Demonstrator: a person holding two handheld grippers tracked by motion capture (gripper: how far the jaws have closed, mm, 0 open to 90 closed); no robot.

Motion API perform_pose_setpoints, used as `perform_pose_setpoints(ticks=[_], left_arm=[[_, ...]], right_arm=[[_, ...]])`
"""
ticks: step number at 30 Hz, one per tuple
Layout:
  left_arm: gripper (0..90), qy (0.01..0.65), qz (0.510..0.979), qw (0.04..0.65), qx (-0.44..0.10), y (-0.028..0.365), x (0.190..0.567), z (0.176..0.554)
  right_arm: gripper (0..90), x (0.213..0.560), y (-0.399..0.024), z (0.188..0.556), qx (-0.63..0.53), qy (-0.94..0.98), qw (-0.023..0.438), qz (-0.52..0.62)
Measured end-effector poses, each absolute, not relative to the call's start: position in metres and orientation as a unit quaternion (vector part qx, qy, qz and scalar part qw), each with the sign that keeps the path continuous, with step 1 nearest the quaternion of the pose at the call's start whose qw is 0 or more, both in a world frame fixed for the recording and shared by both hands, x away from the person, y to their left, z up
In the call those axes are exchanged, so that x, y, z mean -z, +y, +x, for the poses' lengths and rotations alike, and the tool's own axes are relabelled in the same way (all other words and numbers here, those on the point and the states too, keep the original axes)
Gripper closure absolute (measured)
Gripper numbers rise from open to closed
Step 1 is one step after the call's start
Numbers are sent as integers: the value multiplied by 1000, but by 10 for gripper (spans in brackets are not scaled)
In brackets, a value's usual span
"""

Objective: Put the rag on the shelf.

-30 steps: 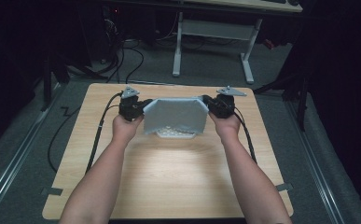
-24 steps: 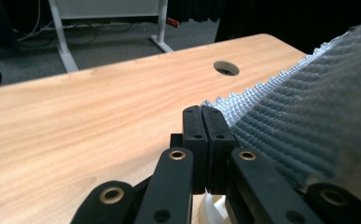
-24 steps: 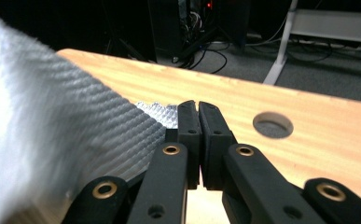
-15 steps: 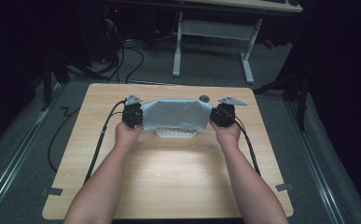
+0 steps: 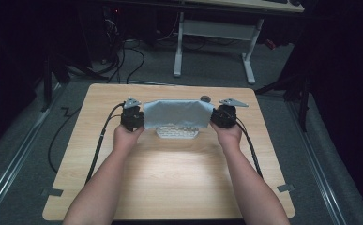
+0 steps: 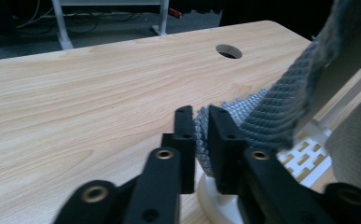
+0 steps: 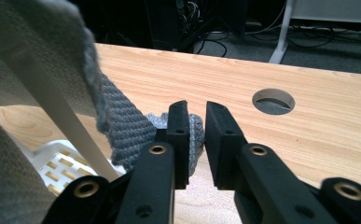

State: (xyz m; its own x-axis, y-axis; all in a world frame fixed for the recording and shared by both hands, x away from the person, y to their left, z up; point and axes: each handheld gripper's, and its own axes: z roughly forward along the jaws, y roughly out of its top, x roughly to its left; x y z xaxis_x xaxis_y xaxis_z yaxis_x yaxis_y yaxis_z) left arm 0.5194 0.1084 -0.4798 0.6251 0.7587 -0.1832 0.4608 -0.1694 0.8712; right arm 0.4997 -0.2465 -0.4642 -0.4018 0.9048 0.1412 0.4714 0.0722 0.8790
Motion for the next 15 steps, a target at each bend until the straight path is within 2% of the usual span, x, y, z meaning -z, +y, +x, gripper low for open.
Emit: perform_pose_setpoints(ticks=[6,10,15], left_arm=[[682,431,733,499,-164,121,474,520],[641,434,727,502,-176,129,469,519],[566,436,724,507,-166,132,467,519]], right_arm=[[758,456,-251,498,-470,692,240,492],[732,451,-256,497,-471,690,248,490],[726,446,-259,497,-474,687,253,489]])
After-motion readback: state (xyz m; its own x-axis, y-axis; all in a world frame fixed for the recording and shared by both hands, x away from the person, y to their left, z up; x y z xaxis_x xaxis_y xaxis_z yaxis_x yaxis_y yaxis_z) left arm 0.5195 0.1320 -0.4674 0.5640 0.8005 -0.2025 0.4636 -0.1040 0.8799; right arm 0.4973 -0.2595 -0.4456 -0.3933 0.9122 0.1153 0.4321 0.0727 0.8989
